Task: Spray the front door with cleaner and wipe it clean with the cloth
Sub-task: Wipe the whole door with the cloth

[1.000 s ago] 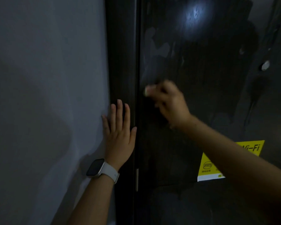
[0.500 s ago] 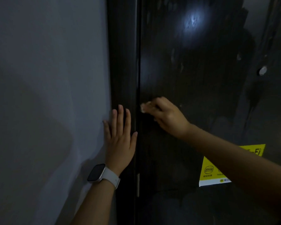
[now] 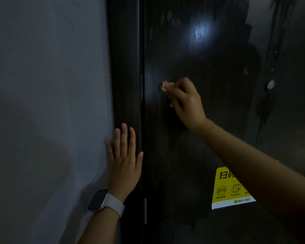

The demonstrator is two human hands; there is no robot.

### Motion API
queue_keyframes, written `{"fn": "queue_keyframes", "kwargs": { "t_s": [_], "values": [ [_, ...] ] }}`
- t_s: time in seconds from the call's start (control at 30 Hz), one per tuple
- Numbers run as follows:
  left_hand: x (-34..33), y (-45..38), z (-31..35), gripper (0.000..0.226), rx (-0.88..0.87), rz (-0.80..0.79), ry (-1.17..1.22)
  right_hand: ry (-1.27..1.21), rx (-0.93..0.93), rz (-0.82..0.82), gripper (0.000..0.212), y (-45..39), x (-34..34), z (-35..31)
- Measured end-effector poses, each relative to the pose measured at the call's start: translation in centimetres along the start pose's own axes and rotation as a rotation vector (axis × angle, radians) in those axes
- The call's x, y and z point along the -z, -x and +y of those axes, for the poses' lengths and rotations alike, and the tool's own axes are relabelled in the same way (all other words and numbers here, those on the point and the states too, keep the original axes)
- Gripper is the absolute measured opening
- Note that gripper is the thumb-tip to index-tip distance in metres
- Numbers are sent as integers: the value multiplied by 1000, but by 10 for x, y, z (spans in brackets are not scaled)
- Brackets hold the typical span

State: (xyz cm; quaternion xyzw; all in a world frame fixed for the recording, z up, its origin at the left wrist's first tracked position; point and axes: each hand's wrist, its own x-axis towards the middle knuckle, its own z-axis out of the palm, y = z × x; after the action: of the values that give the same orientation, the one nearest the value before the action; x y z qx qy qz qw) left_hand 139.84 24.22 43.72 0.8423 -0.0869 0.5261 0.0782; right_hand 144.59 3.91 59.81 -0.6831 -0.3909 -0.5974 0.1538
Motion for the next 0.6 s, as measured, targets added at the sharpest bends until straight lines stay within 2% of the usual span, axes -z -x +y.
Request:
{"fn": "queue_keyframes", "kwargs": {
  "t_s": [0.07, 0.2, 0.3, 0.4, 0.6],
  "values": [
    [0, 0, 0, 73, 1, 2, -11, -9, -8, -6, 23, -11, 9, 9],
    [-1, 0, -1, 74, 0, -8, -21, 18, -236, 182, 24, -76, 21, 27],
    [1, -1, -1, 74, 4, -25, 9, 0, -244, 202, 29, -75, 12, 18],
    [7, -1, 1, 73, 7, -33, 69, 18, -129, 98, 29, -16, -6, -7],
    [2, 25, 8, 73, 61, -45, 166, -117, -8, -262, 32, 129, -29, -58]
  ]
}}
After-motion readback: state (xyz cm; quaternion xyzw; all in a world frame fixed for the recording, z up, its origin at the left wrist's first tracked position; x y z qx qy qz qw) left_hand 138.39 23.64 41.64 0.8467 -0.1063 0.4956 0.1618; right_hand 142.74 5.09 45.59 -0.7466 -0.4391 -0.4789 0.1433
